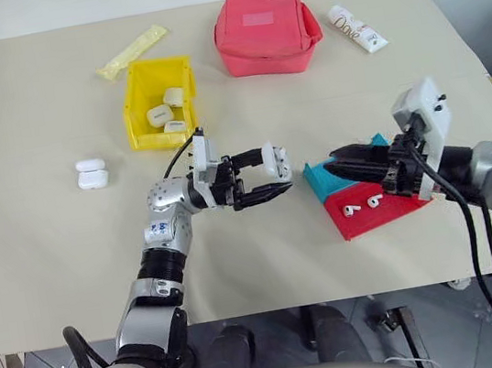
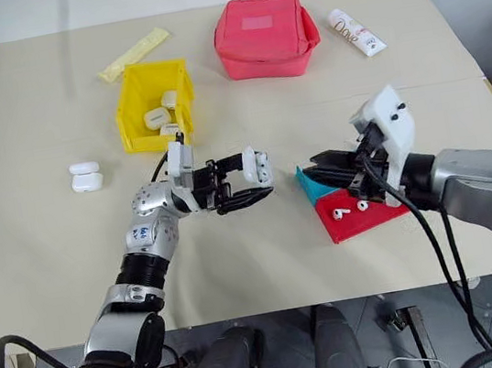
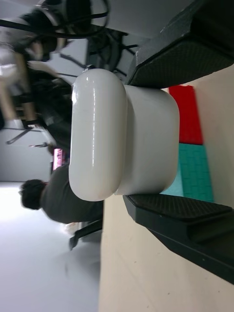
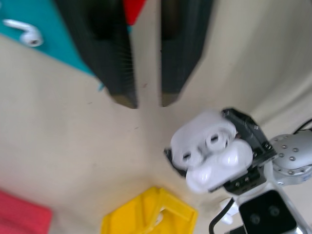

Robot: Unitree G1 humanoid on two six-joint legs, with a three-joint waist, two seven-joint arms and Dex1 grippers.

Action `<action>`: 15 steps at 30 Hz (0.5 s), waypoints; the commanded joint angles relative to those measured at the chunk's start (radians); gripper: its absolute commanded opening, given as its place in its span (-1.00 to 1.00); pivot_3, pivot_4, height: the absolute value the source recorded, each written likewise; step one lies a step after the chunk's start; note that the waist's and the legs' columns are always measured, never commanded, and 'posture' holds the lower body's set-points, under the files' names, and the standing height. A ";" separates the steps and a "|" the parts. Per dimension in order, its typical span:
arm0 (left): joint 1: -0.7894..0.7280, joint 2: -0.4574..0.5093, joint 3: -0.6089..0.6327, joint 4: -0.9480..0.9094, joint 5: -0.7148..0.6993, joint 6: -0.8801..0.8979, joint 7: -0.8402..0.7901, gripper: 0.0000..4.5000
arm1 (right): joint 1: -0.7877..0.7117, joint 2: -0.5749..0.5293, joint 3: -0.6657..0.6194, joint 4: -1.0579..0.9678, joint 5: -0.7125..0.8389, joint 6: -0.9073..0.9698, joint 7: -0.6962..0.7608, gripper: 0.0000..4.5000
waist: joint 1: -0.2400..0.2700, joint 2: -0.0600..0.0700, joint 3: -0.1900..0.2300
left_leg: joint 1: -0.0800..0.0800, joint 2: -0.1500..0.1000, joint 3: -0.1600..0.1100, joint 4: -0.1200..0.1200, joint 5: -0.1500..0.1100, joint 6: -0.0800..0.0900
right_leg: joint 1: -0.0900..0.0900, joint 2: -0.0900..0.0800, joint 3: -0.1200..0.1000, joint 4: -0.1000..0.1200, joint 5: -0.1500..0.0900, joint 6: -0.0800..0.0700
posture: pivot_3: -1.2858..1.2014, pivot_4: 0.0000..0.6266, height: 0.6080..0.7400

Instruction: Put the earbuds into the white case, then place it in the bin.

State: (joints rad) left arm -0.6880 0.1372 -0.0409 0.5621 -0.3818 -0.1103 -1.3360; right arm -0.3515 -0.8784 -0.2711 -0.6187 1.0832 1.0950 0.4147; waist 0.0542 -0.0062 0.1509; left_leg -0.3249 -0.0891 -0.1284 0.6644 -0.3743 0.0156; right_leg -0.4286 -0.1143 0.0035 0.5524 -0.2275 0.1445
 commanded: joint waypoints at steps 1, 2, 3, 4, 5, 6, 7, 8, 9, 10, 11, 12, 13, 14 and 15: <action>-0.058 0.004 -0.030 -0.021 0.035 0.015 0.024 0.24 | -0.107 -0.006 0.015 -0.055 0.044 0.016 -0.064 -0.99 | -0.001 0.000 0.000 | 0.000 0.000 0.000 0.000 0.000 0.000 | 0.000 0.000 0.000 0.000 0.000 0.000 | 0.03 -0.52 1.00; -0.071 0.006 -0.042 -0.016 0.051 0.019 0.029 0.24 | -0.158 0.008 0.053 -0.052 0.041 0.029 -0.082 -0.99 | -0.001 0.000 0.000 | 0.000 0.000 0.000 0.000 0.000 0.000 | 0.000 0.000 0.000 0.000 0.000 0.000 | 0.03 -0.52 1.00; -0.082 0.007 -0.053 -0.011 0.066 0.026 0.036 0.24 | -0.202 0.024 0.090 -0.047 0.036 0.038 -0.096 -0.99 | -0.003 0.000 0.000 | 0.000 0.000 0.000 -0.001 0.000 0.000 | 0.000 0.000 0.000 0.000 0.000 0.000 | 0.03 -0.52 1.00; -0.093 0.008 -0.064 -0.004 0.083 0.033 0.048 0.24 | -0.251 0.044 0.133 -0.038 0.027 0.052 -0.110 -0.99 | -0.006 0.000 0.000 | 0.000 0.001 0.000 -0.001 0.000 0.000 | 0.000 0.000 0.000 0.000 0.000 0.000 | 0.03 -0.52 1.00; -0.101 0.010 -0.071 0.000 0.094 0.038 0.056 0.24 | -0.284 0.057 0.162 -0.030 0.021 0.063 -0.120 -0.99 | -0.006 0.000 0.000 | 0.000 0.001 0.000 -0.001 0.000 0.000 | 0.000 0.001 0.000 0.000 0.000 0.000 | 0.03 -0.52 1.00; -0.105 0.008 -0.074 0.002 0.098 0.032 0.056 0.24 | -0.314 0.071 0.189 -0.019 0.013 0.076 -0.128 -0.99 | -0.006 0.000 0.000 | 0.000 0.001 0.000 -0.001 0.000 0.000 | -0.001 0.001 0.000 0.000 0.000 0.000 | 0.03 -0.52 1.00; -0.109 0.005 -0.075 0.003 0.097 0.029 0.055 0.24 | -0.346 0.084 0.231 -0.011 -0.009 0.082 -0.123 -0.99 | -0.005 0.000 0.000 | 0.000 0.001 -0.001 -0.002 0.000 0.000 | -0.001 0.001 -0.001 0.001 0.000 0.000 | 0.03 -0.52 1.00; -0.111 0.003 -0.075 0.003 0.096 0.026 0.054 0.24 | -0.367 0.093 0.259 -0.006 -0.024 0.086 -0.118 -0.99 | -0.005 0.000 0.000 | 0.000 0.001 -0.001 -0.002 0.000 0.000 | -0.001 0.001 -0.001 0.002 0.000 0.000 | 0.03 -0.52 1.00; -0.112 0.001 -0.076 0.003 0.095 0.025 0.054 0.24 | -0.382 0.098 0.277 -0.002 -0.035 0.088 -0.114 -0.99 | -0.005 0.000 0.000 | -0.001 0.001 -0.001 -0.002 0.000 0.000 | -0.001 0.000 -0.001 0.002 0.000 0.000 | 0.03 -0.52 1.00; -0.114 0.002 -0.078 0.004 0.099 0.027 0.057 0.24 | -0.393 0.104 0.293 0.001 -0.043 0.089 -0.105 -0.99 | -0.003 0.000 0.000 | -0.002 0.000 -0.001 -0.001 0.000 0.000 | -0.002 0.000 -0.001 0.002 0.000 0.000 | 0.03 -0.52 1.00; -0.114 0.002 -0.081 0.004 0.103 0.028 0.060 0.24 | -0.397 0.106 0.299 0.002 -0.048 0.089 -0.098 -0.99 | -0.001 0.000 0.000 | -0.003 0.000 -0.001 -0.001 0.000 0.000 | -0.003 0.000 -0.001 0.002 0.000 0.000 | 0.03 -0.52 1.00; -0.120 0.003 -0.087 0.009 0.113 0.023 0.061 0.24 | -0.432 0.135 0.343 0.036 -0.081 0.084 -0.093 -0.99 | -0.001 0.000 0.000 | -0.004 -0.001 -0.002 0.000 0.000 0.000 | -0.003 0.000 -0.001 0.002 0.000 0.001 | 0.03 -0.52 1.00; -0.124 0.005 -0.093 0.014 0.125 0.019 0.067 0.24 | -0.461 0.153 0.384 0.065 -0.115 0.078 -0.083 -0.99 | -0.003 0.000 0.000 | -0.005 -0.001 -0.002 0.000 0.001 0.001 | -0.003 -0.001 -0.001 0.002 0.001 0.001 | 0.03 -0.52 1.00; -0.127 0.004 -0.093 0.019 0.128 0.011 0.066 0.24 | -0.476 0.158 0.415 0.084 -0.142 0.076 -0.068 -0.99 | -0.004 0.000 0.000 | -0.005 -0.001 -0.002 0.001 0.001 0.001 | -0.004 0.000 -0.001 0.002 0.001 0.001 | 0.03 -0.52 1.00; -0.130 0.006 -0.092 0.023 0.130 0.009 0.070 0.24 | -0.481 0.150 0.437 0.092 -0.167 0.073 -0.049 -0.99 | -0.004 0.000 0.000 | -0.005 -0.001 -0.001 0.001 0.001 0.001 | -0.004 -0.001 -0.001 0.002 0.002 0.001 | 0.03 -0.52 1.00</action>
State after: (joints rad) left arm -0.7878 0.1449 -0.1299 0.5966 -0.2579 -0.0816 -1.2716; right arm -0.8126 -0.7246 0.1402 -0.5378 0.9611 1.1807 0.3356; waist 0.0498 -0.0064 0.1507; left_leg -0.3300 -0.0906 -0.1297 0.6656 -0.3732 0.0164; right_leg -0.4325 -0.1148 0.0026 0.5548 -0.2257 0.1456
